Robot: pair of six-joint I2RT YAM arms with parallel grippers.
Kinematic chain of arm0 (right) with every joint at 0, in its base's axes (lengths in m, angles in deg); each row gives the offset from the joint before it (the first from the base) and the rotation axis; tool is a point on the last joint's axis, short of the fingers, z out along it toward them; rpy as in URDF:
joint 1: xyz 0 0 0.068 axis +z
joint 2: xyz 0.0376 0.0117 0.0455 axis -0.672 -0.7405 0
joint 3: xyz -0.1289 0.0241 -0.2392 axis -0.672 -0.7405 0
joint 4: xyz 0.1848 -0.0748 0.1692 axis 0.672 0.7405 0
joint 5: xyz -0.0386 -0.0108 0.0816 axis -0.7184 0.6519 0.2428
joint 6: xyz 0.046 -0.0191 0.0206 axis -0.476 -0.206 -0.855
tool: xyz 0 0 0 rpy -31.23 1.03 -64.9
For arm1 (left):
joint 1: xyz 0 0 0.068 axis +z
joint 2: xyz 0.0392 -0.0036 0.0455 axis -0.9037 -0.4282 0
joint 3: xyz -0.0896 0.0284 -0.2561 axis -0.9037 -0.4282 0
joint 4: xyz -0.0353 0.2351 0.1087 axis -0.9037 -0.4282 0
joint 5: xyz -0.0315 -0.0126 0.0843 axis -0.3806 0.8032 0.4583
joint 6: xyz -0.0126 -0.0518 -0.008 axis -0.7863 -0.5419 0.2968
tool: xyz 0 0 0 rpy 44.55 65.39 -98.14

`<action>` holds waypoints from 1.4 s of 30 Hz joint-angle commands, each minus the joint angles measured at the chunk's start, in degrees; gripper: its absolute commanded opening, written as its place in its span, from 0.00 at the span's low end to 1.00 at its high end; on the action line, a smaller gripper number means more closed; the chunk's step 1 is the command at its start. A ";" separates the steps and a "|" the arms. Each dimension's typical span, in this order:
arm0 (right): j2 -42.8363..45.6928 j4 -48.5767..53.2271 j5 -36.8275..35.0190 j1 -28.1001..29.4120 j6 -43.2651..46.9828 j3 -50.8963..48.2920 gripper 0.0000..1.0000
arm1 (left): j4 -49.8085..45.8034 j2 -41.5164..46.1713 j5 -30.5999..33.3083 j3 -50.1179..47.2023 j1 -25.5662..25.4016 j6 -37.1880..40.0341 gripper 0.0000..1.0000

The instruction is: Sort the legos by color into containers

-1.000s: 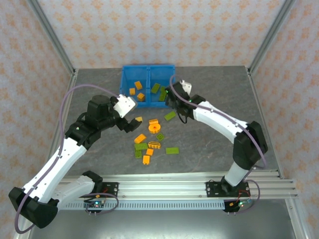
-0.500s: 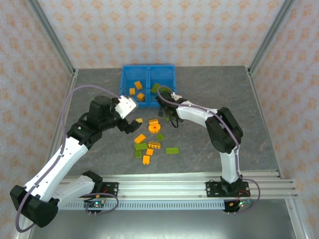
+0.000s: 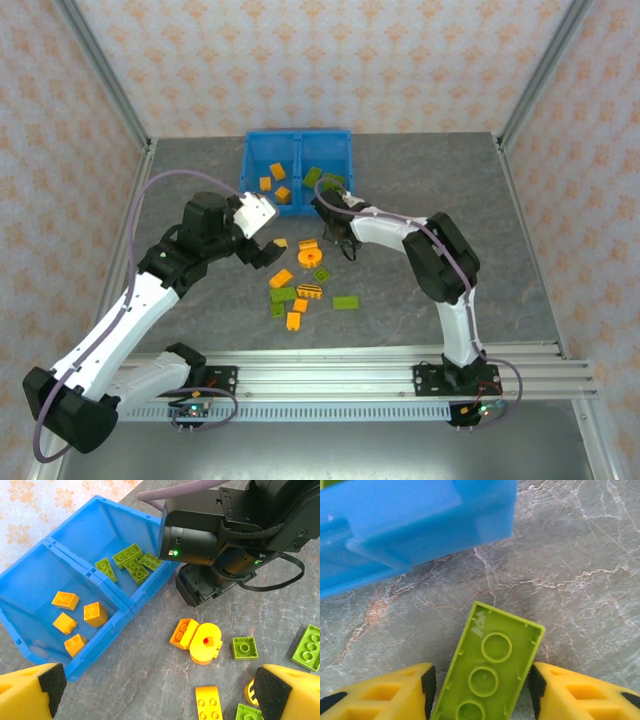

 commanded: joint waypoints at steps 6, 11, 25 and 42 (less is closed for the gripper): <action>6.17 1.31 -3.64 -0.77 -1.69 -8.75 0.35 | -1.08 -0.14 0.72 -0.44 -1.09 1.66 1.00; 13.26 1.13 -6.35 -1.18 -1.73 -13.37 0.29 | -1.09 -0.49 0.56 -0.38 -1.39 1.71 1.00; 22.10 -2.63 -12.50 2.59 25.61 2.45 0.29 | 1.28 1.24 8.56 -0.97 -1.47 -0.53 1.00; -17.06 7.62 4.28 -4.10 23.44 44.73 0.29 | 3.74 1.86 11.02 -0.97 -1.48 -3.48 1.00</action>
